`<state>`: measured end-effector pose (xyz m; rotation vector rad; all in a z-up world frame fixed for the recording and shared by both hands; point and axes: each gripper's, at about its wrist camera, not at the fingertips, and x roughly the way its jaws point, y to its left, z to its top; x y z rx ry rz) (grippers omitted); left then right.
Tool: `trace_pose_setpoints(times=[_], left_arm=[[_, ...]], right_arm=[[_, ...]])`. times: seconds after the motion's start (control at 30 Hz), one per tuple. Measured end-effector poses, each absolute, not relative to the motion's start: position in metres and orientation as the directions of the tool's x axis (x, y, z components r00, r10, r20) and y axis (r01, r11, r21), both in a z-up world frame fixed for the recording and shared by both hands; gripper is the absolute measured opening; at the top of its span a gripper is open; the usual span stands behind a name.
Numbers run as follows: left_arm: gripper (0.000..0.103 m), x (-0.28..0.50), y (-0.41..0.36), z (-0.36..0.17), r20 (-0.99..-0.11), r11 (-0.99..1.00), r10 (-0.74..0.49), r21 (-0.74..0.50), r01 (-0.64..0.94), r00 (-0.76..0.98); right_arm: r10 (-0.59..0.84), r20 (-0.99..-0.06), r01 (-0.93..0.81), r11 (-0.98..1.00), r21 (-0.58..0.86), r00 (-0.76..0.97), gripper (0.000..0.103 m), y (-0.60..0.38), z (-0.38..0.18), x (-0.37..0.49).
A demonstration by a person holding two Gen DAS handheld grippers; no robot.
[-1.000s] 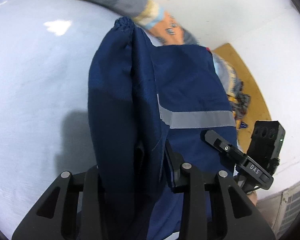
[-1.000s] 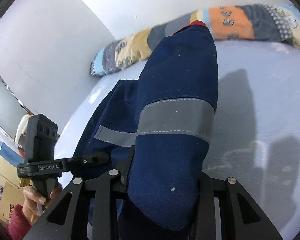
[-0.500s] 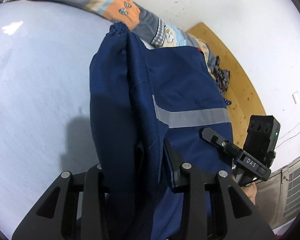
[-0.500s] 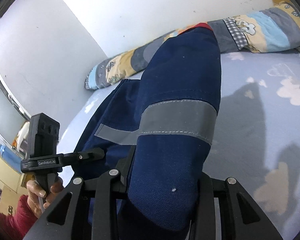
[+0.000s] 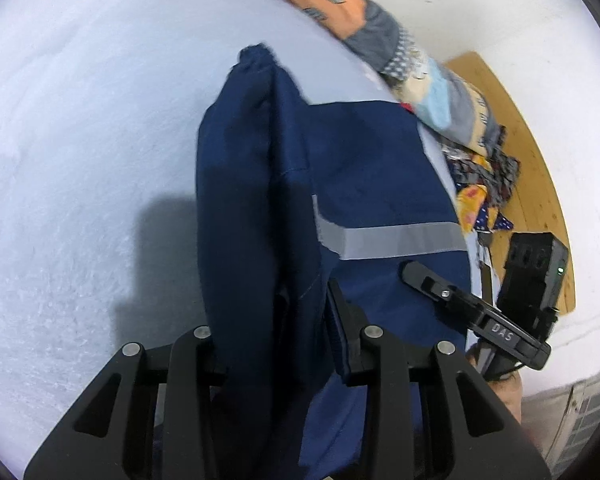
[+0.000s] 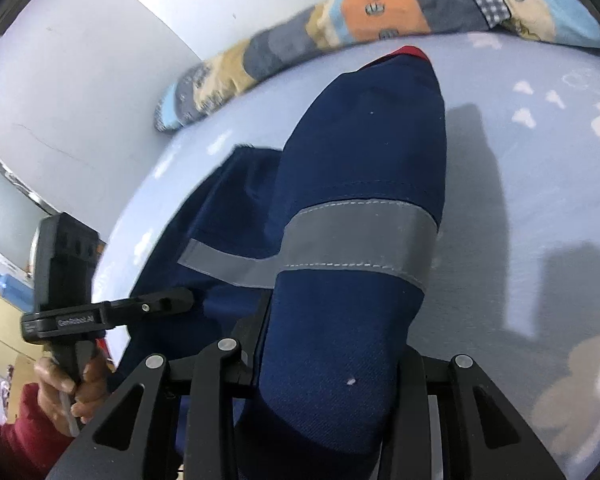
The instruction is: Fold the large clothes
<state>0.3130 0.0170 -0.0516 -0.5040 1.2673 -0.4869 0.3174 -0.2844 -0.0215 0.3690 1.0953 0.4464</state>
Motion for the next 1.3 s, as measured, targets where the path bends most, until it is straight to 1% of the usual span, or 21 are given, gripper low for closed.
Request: trace_pose_setpoints(times=[0.13,0.2,0.23,0.27,0.3,0.4,0.43,0.47,0.63,0.73,0.77,0.8,0.87,0.9,0.97,1.0,1.1,1.13,1.17,1.23,1.3], left_arm=[[0.034,0.304,0.016,-0.056,-0.779,0.808,-0.585,-0.585,0.078,0.226],[0.036,0.304,0.012,-0.054,-0.783,0.812,-0.579,-0.577,0.083,0.227],[0.040,0.303,0.011,-0.054,-0.785,0.815,-0.576,-0.574,0.081,0.227],[0.042,0.303,0.011,-0.055,-0.789,0.817,-0.572,-0.571,0.077,0.225],[0.044,0.303,0.013,-0.055,-0.791,0.819,-0.570,-0.569,0.074,0.225],[0.053,0.307,0.009,-0.055,-0.801,0.828,-0.555,-0.559,0.049,0.225],[0.053,0.309,0.008,-0.053,-0.804,0.831,-0.548,-0.554,0.042,0.231],[0.053,0.310,0.011,-0.051,-0.806,0.834,-0.541,-0.550,0.035,0.239],[0.053,0.309,0.036,-0.039,-0.796,0.829,-0.539,-0.559,0.006,0.277],[0.053,0.294,0.038,-0.024,-0.794,0.845,-0.512,-0.533,0.029,0.328],[0.053,0.287,0.035,-0.018,-0.798,0.860,-0.493,-0.507,0.056,0.347],[0.053,0.277,0.032,-0.011,-0.800,0.877,-0.467,-0.473,0.084,0.378],[0.053,0.262,0.022,0.000,-0.785,0.883,-0.466,-0.445,0.152,0.410],[0.053,0.253,0.016,0.004,-0.777,0.879,-0.475,-0.431,0.202,0.412],[0.053,0.238,0.006,0.008,-0.773,0.877,-0.479,-0.395,0.276,0.416],[0.053,0.230,-0.004,0.008,-0.779,0.869,-0.482,-0.368,0.330,0.402],[0.053,0.223,-0.025,0.004,-0.806,0.858,-0.461,-0.297,0.420,0.371],[0.053,0.224,-0.031,-0.001,-0.822,0.857,-0.447,-0.279,0.434,0.353],[0.053,0.226,-0.036,-0.006,-0.836,0.858,-0.435,-0.272,0.435,0.335],[0.053,0.233,-0.043,-0.028,-0.883,0.872,-0.388,-0.259,0.416,0.263],[0.053,0.232,-0.048,-0.037,-0.903,0.881,-0.348,-0.221,0.419,0.254]], right_arm=[[0.496,-0.785,-0.132,0.865,0.485,0.372,0.040,-0.285,-0.024,0.319],[0.477,-0.804,-0.099,0.874,0.475,0.355,0.047,-0.288,-0.030,0.319],[0.477,-0.808,-0.081,0.873,0.480,0.346,0.048,-0.290,-0.031,0.321],[0.476,-0.813,-0.058,0.872,0.487,0.337,0.052,-0.293,-0.034,0.322],[0.483,-0.813,-0.031,0.865,0.501,0.327,0.054,-0.296,-0.037,0.321],[0.490,-0.814,0.010,0.855,0.519,0.312,0.055,-0.300,-0.038,0.319],[0.478,-0.821,0.022,0.860,0.509,0.311,0.056,-0.301,-0.036,0.318],[0.456,-0.832,0.035,0.870,0.491,0.316,0.060,-0.301,-0.032,0.315],[0.355,-0.857,0.109,0.900,0.421,0.374,0.061,-0.310,-0.008,0.295],[0.304,-0.845,0.109,0.916,0.386,0.441,0.061,-0.314,0.014,0.276],[0.293,-0.833,0.092,0.922,0.376,0.469,0.061,-0.312,0.023,0.268],[0.288,-0.817,0.060,0.929,0.364,0.499,0.058,-0.307,0.034,0.257],[0.284,-0.795,0.010,0.939,0.343,0.536,0.056,-0.297,0.049,0.240],[0.296,-0.782,-0.022,0.940,0.341,0.548,0.044,-0.291,0.054,0.229],[0.321,-0.786,-0.070,0.939,0.336,0.528,0.028,-0.279,0.053,0.214],[0.313,-0.800,-0.075,0.944,0.322,0.512,0.028,-0.271,0.049,0.209],[0.311,-0.829,-0.095,0.949,0.302,0.466,0.028,-0.266,0.038,0.196],[0.309,-0.838,-0.098,0.950,0.297,0.451,0.028,-0.263,0.035,0.196],[0.308,-0.857,-0.102,0.951,0.293,0.413,0.032,-0.259,0.027,0.200],[0.274,-0.893,-0.082,0.961,0.263,0.358,0.030,-0.255,0.010,0.207],[0.249,-0.912,-0.079,0.968,0.236,0.325,0.031,-0.250,0.000,0.212]])
